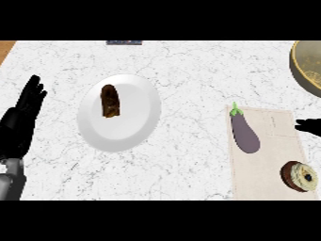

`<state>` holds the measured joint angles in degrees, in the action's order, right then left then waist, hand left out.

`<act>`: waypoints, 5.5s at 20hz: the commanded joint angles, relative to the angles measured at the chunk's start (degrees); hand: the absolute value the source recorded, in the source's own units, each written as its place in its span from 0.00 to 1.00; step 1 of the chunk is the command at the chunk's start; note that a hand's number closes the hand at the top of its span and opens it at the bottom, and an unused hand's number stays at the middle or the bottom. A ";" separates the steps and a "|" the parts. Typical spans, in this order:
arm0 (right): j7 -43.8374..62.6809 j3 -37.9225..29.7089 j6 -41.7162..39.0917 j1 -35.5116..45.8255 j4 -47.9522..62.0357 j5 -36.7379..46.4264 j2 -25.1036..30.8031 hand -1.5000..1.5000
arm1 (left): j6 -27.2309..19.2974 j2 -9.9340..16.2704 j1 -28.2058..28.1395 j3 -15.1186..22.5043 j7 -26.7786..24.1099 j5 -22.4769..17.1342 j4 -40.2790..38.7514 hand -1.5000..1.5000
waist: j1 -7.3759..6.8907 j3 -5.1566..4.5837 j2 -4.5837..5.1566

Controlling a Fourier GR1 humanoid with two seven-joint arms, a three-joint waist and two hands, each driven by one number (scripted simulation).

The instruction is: Pick the cupcake from the placemat and place it in the bowl

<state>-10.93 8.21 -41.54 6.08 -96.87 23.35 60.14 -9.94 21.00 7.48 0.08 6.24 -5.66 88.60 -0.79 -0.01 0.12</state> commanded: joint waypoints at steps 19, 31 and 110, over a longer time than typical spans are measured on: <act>-7.05 1.93 11.50 -6.51 4.17 25.47 -14.41 0.00 | 5.72 0.06 3.38 -7.75 1.68 0.55 -2.61 0.50 | 0.95 0.00 -0.12; -11.82 -3.05 10.62 -4.31 9.03 31.22 -20.40 0.00 | 6.07 -4.81 1.43 -6.77 0.09 4.91 -2.34 0.50 | 0.81 0.00 -0.12; -23.68 -26.90 28.09 46.42 82.83 29.26 -12.88 0.00 | 9.24 -9.37 2.53 -6.03 2.51 8.41 1.96 0.50 | -4.29 0.34 1.73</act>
<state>-31.94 -20.14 -11.02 52.60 -17.97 50.85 45.67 -0.88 12.20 11.61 -6.40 7.93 3.07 89.28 -4.89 0.27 1.99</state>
